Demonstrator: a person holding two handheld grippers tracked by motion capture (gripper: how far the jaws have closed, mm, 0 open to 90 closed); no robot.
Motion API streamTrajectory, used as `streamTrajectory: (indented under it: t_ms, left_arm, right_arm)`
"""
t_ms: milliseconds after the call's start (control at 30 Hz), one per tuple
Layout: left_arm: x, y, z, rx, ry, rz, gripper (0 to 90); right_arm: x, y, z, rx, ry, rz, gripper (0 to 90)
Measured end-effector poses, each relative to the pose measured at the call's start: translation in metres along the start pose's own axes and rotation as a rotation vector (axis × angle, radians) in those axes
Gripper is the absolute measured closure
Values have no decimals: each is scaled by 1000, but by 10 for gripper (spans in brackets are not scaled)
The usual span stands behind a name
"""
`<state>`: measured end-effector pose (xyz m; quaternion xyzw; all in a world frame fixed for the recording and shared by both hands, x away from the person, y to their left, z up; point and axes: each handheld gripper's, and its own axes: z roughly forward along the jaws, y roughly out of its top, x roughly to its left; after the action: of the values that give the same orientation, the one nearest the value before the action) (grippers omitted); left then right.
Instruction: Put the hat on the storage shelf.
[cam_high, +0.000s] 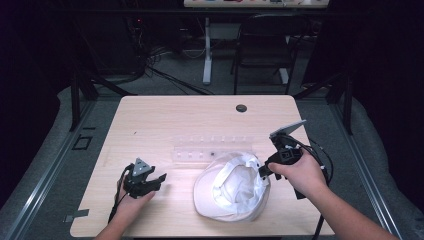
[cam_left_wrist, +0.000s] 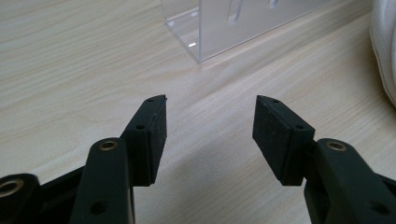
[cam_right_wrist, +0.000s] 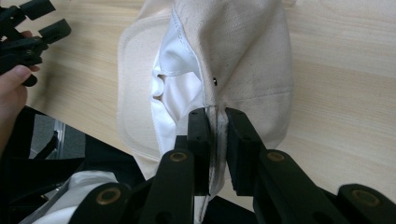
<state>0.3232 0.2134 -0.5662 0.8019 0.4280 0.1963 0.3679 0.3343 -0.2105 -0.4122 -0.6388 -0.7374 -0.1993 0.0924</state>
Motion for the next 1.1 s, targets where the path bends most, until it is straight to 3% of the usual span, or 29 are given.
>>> streamTrajectory:
  t_ms: [33, 100, 367, 467, 533, 600, 633, 700, 733, 833, 1033, 1100]
  left_arm:
    - [0, 0, 0, 0, 0, 0, 454]
    - [0, 0, 0, 0, 0, 1, 454]
    - [0, 0, 0, 6, -4, 2, 454]
    - [0, 0, 0, 7, -4, 1, 454]
    - [0, 0, 0, 7, -4, 1, 454]
    - [-1, 0, 1, 2, -1, 0, 454]
    - [-1, 0, 1, 2, -1, 0, 454]
    - [-1, 0, 0, 2, 0, 1, 454]
    - [-1, 0, 0, 2, 0, 4, 454]
    - [-1, 0, 1, 2, 0, 1, 454]
    - [-1, 0, 1, 2, -1, 1, 454]
    - [-1, 0, 1, 2, 0, 1, 455]
  right_arm:
    - [0, 2, -3, 20, -4, -18, 813]
    - [3, 3, -6, 7, 2, 3, 817]
    - [10, 7, -17, 16, 21, 3, 820]
    - [11, 8, -22, 28, 60, 12, 823]
    - [12, 8, -25, 25, 115, 22, 824]
    - [12, 8, -26, 31, 129, 26, 825]
    - [11, 9, -29, 37, 171, 23, 825]
    - [12, 8, -28, 17, 185, 45, 826]
    - [10, 9, -29, 21, 224, 42, 826]
    - [9, 9, -30, 23, 252, 52, 826]
    - [7, 10, -30, 26, 363, 94, 827]
    - [7, 10, -30, 19, 400, 88, 827]
